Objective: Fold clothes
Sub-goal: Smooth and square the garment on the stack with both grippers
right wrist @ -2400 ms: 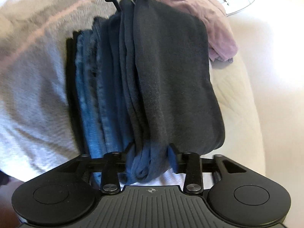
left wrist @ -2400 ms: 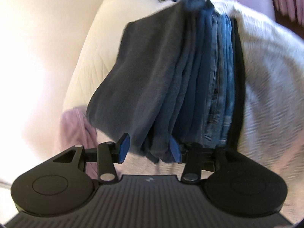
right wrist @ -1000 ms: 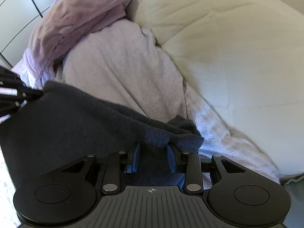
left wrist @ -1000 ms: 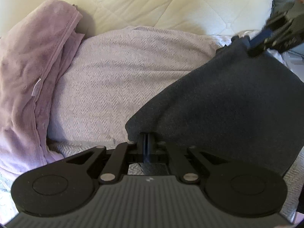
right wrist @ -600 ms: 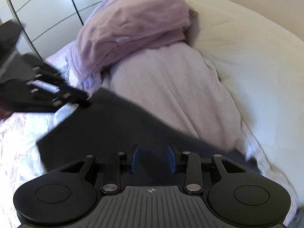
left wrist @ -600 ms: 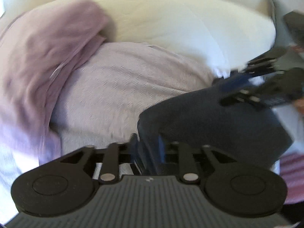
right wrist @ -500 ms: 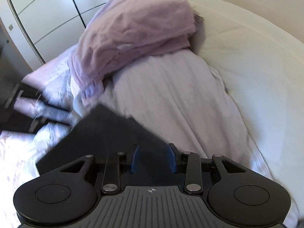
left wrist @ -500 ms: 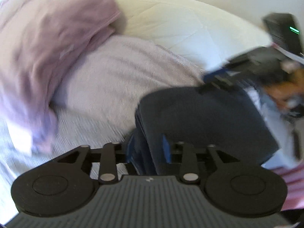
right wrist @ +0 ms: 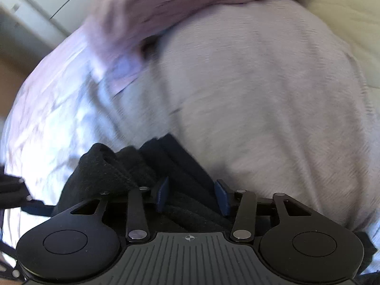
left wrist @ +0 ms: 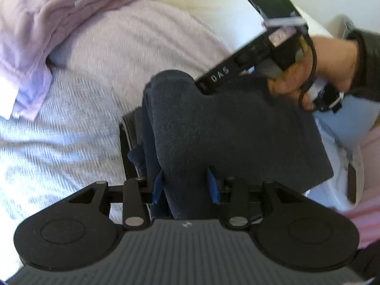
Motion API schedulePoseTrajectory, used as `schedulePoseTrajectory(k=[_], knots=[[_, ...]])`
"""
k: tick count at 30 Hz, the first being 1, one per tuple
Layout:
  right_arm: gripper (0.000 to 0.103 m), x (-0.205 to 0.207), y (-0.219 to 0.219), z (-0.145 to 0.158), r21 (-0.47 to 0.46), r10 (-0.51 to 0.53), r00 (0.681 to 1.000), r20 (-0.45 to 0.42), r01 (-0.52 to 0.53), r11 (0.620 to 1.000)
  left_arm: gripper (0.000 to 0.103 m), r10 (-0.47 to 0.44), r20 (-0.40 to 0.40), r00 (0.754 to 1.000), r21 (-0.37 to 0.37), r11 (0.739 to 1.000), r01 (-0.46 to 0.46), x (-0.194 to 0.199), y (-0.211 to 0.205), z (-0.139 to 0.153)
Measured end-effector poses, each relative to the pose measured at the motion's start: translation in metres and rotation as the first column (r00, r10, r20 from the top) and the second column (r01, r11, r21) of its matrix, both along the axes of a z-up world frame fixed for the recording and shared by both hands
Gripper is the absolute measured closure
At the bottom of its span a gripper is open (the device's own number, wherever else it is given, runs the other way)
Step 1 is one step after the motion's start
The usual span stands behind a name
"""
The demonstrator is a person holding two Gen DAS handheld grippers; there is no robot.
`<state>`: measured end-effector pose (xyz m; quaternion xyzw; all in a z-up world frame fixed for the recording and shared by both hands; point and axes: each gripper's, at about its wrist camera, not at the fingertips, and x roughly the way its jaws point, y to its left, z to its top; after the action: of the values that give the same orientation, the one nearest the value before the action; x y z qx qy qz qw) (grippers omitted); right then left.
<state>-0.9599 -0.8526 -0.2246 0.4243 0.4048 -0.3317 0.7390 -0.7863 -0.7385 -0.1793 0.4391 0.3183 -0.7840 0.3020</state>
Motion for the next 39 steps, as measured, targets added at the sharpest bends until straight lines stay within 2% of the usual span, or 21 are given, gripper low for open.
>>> schedulePoseTrajectory(k=[2, 4, 6, 9, 13, 14, 17, 18, 20, 23, 25, 26, 29, 34, 37, 39], knots=[[0.057, 0.003, 0.004, -0.009, 0.001, -0.002, 1.0, 0.02, 0.002, 1.0, 0.068, 0.019, 0.006, 1.0, 0.006, 1.0, -0.019, 0.001, -0.003, -0.004], [0.057, 0.002, -0.002, -0.01, -0.001, -0.006, 1.0, 0.014, 0.006, 1.0, 0.062, 0.045, -0.002, 0.999, 0.017, 0.999, -0.045, 0.002, -0.014, -0.006], [0.057, 0.001, -0.009, -0.01, -0.005, -0.009, 1.0, 0.005, 0.009, 1.0, 0.056, 0.029, -0.001, 1.0, 0.02, 0.999, -0.028, -0.001, -0.021, -0.001], [0.057, -0.002, -0.005, 0.019, -0.085, 0.006, 1.0, -0.022, -0.008, 0.996, 0.056, -0.017, 0.015, 1.0, 0.004, 1.0, 0.017, -0.009, -0.02, 0.008], [0.052, -0.029, 0.031, 0.066, -0.198, -0.066, 0.998, 0.019, 0.068, 0.978, 0.068, -0.081, 0.048, 0.996, -0.046, 0.995, 0.083, -0.015, -0.01, 0.029], [0.051, -0.037, 0.043, 0.075, -0.218, -0.08, 0.996, 0.026, 0.083, 0.972, 0.068, -0.099, 0.053, 0.994, -0.068, 0.992, 0.103, -0.016, -0.008, 0.036], [0.048, -0.06, 0.086, 0.087, -0.217, -0.126, 0.991, 0.034, 0.13, 0.967, 0.068, -0.155, 0.054, 0.986, -0.135, 0.978, 0.161, -0.025, -0.01, 0.053], [0.048, -0.066, 0.101, 0.086, -0.207, -0.14, 0.989, 0.038, 0.145, 0.968, 0.068, -0.171, 0.062, 0.983, -0.152, 0.972, 0.179, -0.031, -0.013, 0.055], [0.048, -0.071, 0.126, 0.078, -0.171, -0.166, 0.985, 0.039, 0.171, 0.97, 0.078, -0.204, 0.1, 0.974, -0.164, 0.962, 0.219, -0.046, -0.021, 0.046], [0.048, -0.071, 0.156, 0.044, -0.069, -0.174, 0.985, -0.002, 0.174, 0.982, 0.079, -0.237, 0.161, 0.958, -0.139, 0.956, 0.26, -0.055, -0.026, 0.016], [0.048, -0.067, 0.171, 0.029, -0.084, -0.158, 0.987, -0.011, 0.157, 0.984, 0.079, -0.244, 0.171, 0.954, -0.146, 0.952, 0.27, -0.054, -0.024, 0.004], [0.048, -0.065, 0.175, 0.028, -0.095, -0.155, 0.988, -0.015, 0.153, 0.984, 0.079, -0.247, 0.174, 0.953, -0.143, 0.951, 0.273, -0.054, -0.024, 0.008], [0.048, -0.071, 0.17, 0.048, -0.077, -0.187, 0.982, 0.006, 0.187, 0.979, 0.079, -0.251, 0.18, 0.951, -0.138, 0.951, 0.277, -0.056, -0.03, 0.018], [0.048, -0.109, 0.146, 0.085, -0.18, -0.293, 0.956, -0.009, 0.287, 0.941, 0.079, -0.241, 0.183, 0.953, -0.142, 0.953, 0.268, -0.071, -0.061, 0.021], [0.048, -0.14, 0.118, 0.078, -0.182, -0.383, 0.923, -0.039, 0.371, 0.911, 0.078, -0.234, 0.185, 0.954, -0.145, 0.954, 0.262, -0.079, -0.079, 0.023], [0.048, -0.156, 0.099, 0.059, -0.127, -0.428, 0.903, -0.034, 0.42, 0.898, 0.078, -0.211, 0.173, 0.962, -0.142, 0.961, 0.237, -0.077, -0.087, 0.01]])
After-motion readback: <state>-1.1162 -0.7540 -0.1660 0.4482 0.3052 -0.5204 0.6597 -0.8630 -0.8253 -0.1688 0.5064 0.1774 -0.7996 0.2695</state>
